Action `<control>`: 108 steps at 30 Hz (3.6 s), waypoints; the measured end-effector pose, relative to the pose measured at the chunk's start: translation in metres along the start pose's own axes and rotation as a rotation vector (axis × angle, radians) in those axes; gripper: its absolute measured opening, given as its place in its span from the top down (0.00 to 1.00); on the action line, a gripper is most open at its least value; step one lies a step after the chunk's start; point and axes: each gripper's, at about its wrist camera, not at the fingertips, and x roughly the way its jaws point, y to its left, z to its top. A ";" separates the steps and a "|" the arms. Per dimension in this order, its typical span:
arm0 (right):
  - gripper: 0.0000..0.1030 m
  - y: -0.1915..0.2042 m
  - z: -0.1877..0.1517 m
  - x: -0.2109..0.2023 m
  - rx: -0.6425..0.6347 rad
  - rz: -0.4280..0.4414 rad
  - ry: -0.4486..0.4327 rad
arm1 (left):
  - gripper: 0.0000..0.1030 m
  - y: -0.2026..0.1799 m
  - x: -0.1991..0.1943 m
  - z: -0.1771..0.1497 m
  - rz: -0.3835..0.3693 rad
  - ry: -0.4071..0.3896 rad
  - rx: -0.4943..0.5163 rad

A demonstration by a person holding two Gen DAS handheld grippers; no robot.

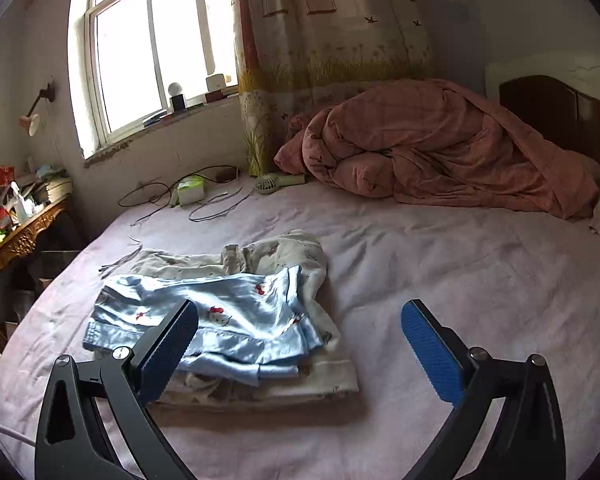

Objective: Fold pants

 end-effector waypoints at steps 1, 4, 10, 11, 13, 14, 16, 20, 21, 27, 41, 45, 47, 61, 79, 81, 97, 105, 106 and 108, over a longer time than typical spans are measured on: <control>0.01 0.000 -0.004 -0.011 0.002 -0.009 -0.001 | 0.01 -0.002 -0.015 0.001 -0.012 -0.003 -0.010; 0.01 0.001 -0.012 -0.052 0.002 -0.023 -0.026 | 0.01 -0.010 -0.054 0.010 -0.024 -0.019 0.004; 0.01 -0.002 -0.023 -0.147 0.000 0.009 -0.094 | 0.01 -0.014 -0.132 0.012 -0.038 -0.002 -0.035; 0.01 -0.002 -0.026 -0.163 -0.011 0.022 -0.100 | 0.01 -0.015 -0.141 0.010 -0.057 0.021 -0.048; 0.01 -0.002 -0.035 -0.191 -0.033 0.043 -0.095 | 0.01 -0.017 -0.159 0.002 -0.051 0.020 -0.059; 0.01 -0.002 -0.040 -0.204 -0.048 0.054 -0.091 | 0.01 -0.018 -0.169 -0.004 -0.038 0.011 -0.055; 0.01 -0.003 -0.054 -0.232 -0.083 0.070 -0.094 | 0.01 -0.021 -0.190 -0.018 -0.021 -0.005 -0.042; 0.01 -0.009 -0.093 -0.280 -0.119 0.094 -0.147 | 0.01 -0.019 -0.228 -0.054 0.015 -0.021 -0.021; 0.01 -0.012 -0.103 -0.289 -0.110 0.104 -0.153 | 0.01 -0.019 -0.235 -0.063 0.026 -0.025 -0.017; 0.01 -0.019 -0.144 -0.310 -0.094 0.157 -0.134 | 0.01 -0.008 -0.265 -0.102 0.057 -0.029 -0.037; 0.01 -0.022 -0.228 -0.267 -0.154 -0.004 -0.180 | 0.01 -0.025 -0.226 -0.195 0.060 0.013 -0.040; 0.01 -0.018 -0.229 -0.254 -0.185 -0.025 -0.134 | 0.01 -0.031 -0.225 -0.199 0.075 0.018 -0.015; 0.01 -0.018 -0.229 -0.251 -0.187 -0.039 -0.120 | 0.00 -0.038 -0.224 -0.200 0.075 0.022 0.015; 0.01 -0.022 -0.230 -0.255 -0.171 -0.043 -0.143 | 0.00 -0.037 -0.216 -0.202 0.066 0.076 0.006; 0.01 -0.014 -0.230 -0.252 -0.206 -0.031 -0.122 | 0.00 -0.039 -0.214 -0.203 0.071 0.096 0.010; 0.01 -0.014 -0.230 -0.252 -0.207 -0.032 -0.121 | 0.00 -0.039 -0.214 -0.203 0.071 0.095 0.010; 0.01 -0.011 -0.235 -0.247 -0.213 -0.031 -0.114 | 0.00 -0.037 -0.210 -0.205 0.069 0.119 0.009; 0.01 -0.011 -0.234 -0.247 -0.215 -0.031 -0.114 | 0.00 -0.036 -0.209 -0.205 0.068 0.126 0.010; 0.01 -0.011 -0.234 -0.247 -0.214 -0.031 -0.115 | 0.00 -0.036 -0.209 -0.205 0.068 0.127 0.010; 0.01 -0.011 -0.234 -0.247 -0.214 -0.031 -0.115 | 0.00 -0.036 -0.209 -0.205 0.068 0.127 0.010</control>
